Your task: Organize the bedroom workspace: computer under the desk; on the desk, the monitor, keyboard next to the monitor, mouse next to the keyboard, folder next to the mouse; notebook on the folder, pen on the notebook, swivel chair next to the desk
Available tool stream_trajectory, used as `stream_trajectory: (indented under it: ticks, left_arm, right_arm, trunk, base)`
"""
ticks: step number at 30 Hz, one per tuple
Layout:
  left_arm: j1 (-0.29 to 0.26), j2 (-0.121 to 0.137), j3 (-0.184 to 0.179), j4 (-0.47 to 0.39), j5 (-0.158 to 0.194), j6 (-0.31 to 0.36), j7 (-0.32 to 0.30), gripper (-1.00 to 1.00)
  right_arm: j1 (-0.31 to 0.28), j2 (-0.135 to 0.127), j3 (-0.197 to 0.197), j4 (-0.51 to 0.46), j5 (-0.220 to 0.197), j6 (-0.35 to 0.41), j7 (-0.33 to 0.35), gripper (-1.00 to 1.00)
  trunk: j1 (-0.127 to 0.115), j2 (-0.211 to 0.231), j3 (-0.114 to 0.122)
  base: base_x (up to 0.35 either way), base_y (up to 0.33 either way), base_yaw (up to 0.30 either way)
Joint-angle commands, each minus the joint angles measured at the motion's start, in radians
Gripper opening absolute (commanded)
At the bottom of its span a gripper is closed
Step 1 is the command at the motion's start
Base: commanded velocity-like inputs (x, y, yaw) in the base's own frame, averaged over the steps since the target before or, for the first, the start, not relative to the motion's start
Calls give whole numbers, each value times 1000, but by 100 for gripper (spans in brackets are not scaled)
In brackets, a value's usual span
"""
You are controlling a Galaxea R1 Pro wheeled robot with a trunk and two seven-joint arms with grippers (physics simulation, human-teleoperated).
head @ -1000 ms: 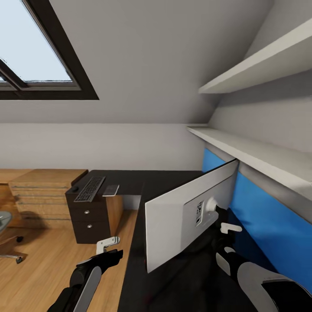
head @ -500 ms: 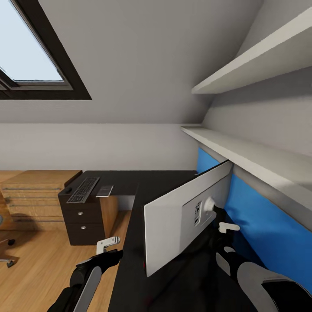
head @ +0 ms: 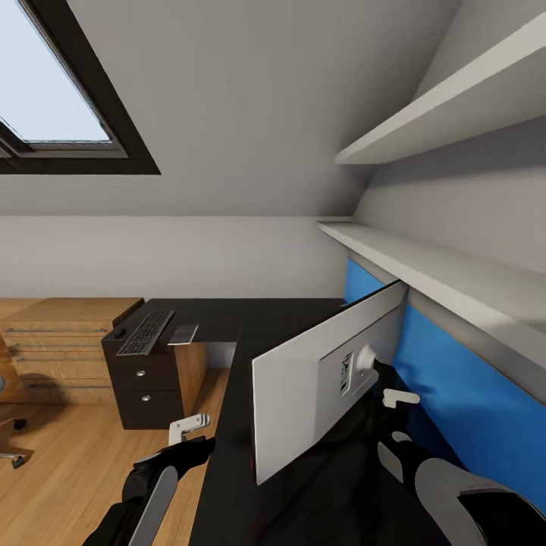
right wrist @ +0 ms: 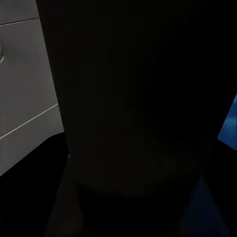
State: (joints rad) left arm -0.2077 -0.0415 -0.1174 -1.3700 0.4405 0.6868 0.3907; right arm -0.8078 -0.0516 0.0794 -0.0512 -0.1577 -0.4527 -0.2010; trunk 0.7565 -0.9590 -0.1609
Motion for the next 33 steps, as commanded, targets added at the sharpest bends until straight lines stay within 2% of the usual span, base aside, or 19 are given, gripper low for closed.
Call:
stream_trajectory:
  ticks: [1, 33]
  left_arm:
    - [-1, 0, -1, -1, 11, 2, 10, 100]
    - [-1, 0, -1, -1, 11, 2, 10, 100]
  right_arm:
    - [-1, -1, 22, 2, -32, -9, -42, -100]
    - [-1, -1, 22, 2, -31, -10, -41, -100]
  trunk:
    - [0, -1, -2]
    - [0, -1, -2]
  base:
    - [0, 0, 0]
    - [0, 0, 0]
